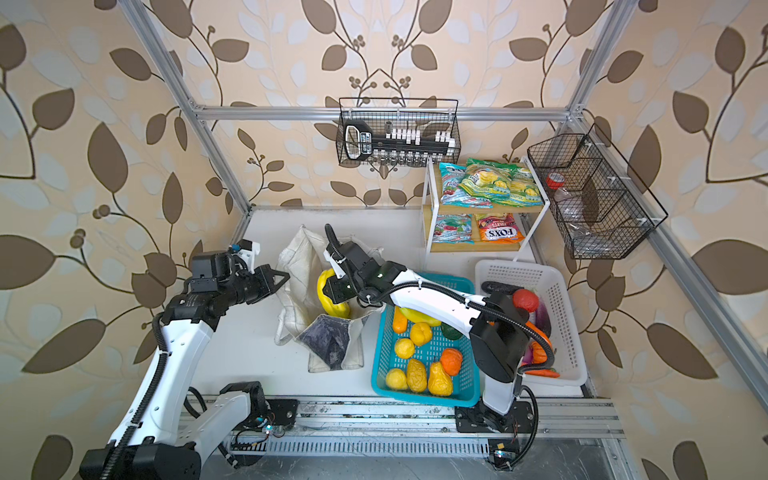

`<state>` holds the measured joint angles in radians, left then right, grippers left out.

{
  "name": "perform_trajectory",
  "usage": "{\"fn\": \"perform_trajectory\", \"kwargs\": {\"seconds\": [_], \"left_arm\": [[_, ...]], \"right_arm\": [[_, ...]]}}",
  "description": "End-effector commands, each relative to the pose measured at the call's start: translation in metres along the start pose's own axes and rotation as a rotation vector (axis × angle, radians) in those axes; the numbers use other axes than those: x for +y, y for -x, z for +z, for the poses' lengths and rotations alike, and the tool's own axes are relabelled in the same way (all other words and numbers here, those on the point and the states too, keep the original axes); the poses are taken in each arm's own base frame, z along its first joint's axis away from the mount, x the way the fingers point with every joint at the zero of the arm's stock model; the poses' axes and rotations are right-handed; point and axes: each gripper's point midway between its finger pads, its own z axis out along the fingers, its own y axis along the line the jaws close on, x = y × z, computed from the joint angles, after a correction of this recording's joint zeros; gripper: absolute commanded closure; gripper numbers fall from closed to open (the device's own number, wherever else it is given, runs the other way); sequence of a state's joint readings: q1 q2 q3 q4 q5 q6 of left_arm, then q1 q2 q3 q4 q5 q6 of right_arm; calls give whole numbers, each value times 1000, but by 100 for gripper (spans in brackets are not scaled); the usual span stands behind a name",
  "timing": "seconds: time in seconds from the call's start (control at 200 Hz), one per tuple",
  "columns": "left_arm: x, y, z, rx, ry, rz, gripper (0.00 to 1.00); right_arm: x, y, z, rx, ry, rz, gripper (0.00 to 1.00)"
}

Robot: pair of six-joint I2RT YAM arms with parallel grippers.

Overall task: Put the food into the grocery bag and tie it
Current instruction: 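Lower the bananas into the bag and open the right gripper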

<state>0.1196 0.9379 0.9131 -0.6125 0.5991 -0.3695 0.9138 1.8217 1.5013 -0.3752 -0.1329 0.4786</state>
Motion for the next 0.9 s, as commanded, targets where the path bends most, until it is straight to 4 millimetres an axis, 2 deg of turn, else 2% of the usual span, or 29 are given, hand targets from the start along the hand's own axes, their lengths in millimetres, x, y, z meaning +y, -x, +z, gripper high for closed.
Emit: {"fn": "perform_trajectory", "kwargs": {"seconds": [0.0, 0.145, 0.305, 0.575, 0.755, 0.895], "left_arm": [[-5, 5, -5, -30, -20, 36, 100], [-8, 1, 1, 10, -53, 17, 100], [-8, 3, -1, -10, -47, 25, 100], [-11, 3, -2, -8, -64, 31, 100], [-13, 3, -3, -13, -72, 37, 100], [-14, 4, -4, -20, -70, 41, 100]], "right_arm": [[-7, 5, 2, 5, -59, -44, 71], [-15, -4, 5, 43, -93, -112, 71], [-14, -12, 8, 97, -83, -186, 70], [-10, -34, 40, 203, -85, -236, 70], [-26, -41, 60, 239, -149, -218, 68], [-40, -55, 72, 282, -180, -192, 68]]}}
